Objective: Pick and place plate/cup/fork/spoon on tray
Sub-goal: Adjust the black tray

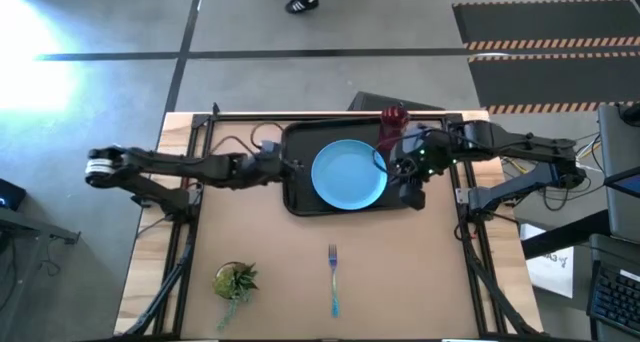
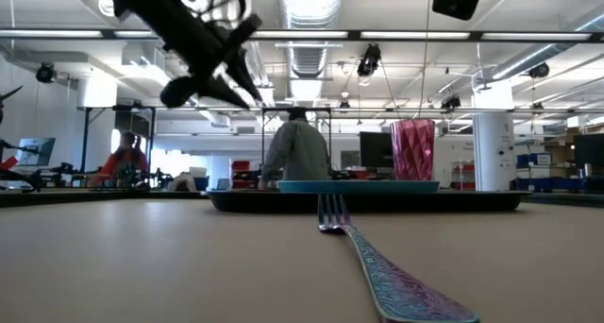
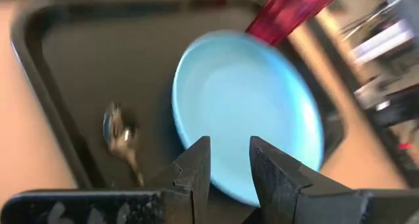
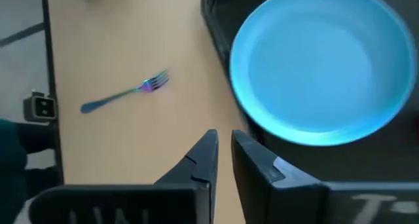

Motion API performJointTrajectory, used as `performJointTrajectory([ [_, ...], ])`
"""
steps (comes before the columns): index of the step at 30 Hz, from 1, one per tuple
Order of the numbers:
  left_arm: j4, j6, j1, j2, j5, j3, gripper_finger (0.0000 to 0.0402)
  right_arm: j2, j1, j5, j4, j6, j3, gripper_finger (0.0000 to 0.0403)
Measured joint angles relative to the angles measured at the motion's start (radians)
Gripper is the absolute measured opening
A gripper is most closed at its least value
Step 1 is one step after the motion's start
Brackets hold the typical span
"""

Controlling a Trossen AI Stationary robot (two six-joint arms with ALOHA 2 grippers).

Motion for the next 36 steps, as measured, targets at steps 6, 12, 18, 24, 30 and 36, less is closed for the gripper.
performJointTrajectory([
  [6,0.017,0.157,0.000,-0.155,-0.012,0.000,0.0089,0.019,0.026,0.001,-0.008,0.094,-0.069,0.0033],
  [12,0.021,0.245,0.000,-0.261,-0.012,-0.006,0.0089,0.041,0.027,0.062,-0.034,0.160,-0.197,0.0031],
  [18,0.027,0.294,0.000,-0.318,-0.012,-0.028,0.0089,0.091,0.027,0.117,-0.017,0.257,-0.374,0.0026],
  [24,0.027,0.295,0.000,-0.336,-0.012,-0.044,0.0089,0.165,0.032,0.140,0.057,0.284,-0.531,0.0026],
  [30,0.027,0.295,0.000,-0.332,-0.011,-0.052,0.0089,0.232,0.032,0.191,0.187,0.260,-0.570,0.0026],
  [36,0.026,0.295,0.000,-0.331,-0.011,-0.052,0.0089,0.275,0.031,0.214,0.257,0.201,-0.567,0.0026],
])
